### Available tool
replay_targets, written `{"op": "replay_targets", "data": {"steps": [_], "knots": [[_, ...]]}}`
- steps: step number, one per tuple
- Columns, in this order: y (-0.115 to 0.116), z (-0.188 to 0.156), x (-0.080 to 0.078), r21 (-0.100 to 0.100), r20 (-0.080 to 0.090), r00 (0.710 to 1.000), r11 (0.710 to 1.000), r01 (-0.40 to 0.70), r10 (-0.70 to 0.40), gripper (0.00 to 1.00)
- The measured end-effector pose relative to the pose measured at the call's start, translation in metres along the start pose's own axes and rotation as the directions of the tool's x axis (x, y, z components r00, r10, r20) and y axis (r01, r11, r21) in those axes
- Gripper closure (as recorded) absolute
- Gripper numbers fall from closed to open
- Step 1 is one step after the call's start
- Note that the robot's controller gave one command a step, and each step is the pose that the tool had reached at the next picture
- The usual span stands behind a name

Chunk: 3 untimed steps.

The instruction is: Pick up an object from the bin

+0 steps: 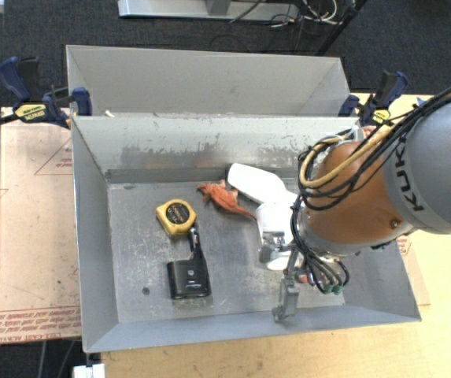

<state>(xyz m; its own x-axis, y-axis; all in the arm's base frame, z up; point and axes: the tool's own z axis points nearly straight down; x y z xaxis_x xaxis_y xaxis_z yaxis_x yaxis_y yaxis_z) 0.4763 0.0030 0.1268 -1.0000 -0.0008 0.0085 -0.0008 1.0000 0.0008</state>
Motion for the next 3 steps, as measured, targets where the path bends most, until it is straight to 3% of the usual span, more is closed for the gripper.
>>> {"op": "replay_targets", "data": {"steps": [1, 2, 3], "knots": [[0.000, -0.004, -0.002, 0.000, 0.007, 1.000, 1.000, 0.000, 0.000, 0.00], [-0.017, -0.035, -0.032, -0.002, 0.001, 0.998, 0.998, 0.063, -0.063, 0.00], [-0.064, -0.056, -0.044, 0.000, 0.012, 0.998, 0.998, 0.067, -0.067, 0.00]]}}
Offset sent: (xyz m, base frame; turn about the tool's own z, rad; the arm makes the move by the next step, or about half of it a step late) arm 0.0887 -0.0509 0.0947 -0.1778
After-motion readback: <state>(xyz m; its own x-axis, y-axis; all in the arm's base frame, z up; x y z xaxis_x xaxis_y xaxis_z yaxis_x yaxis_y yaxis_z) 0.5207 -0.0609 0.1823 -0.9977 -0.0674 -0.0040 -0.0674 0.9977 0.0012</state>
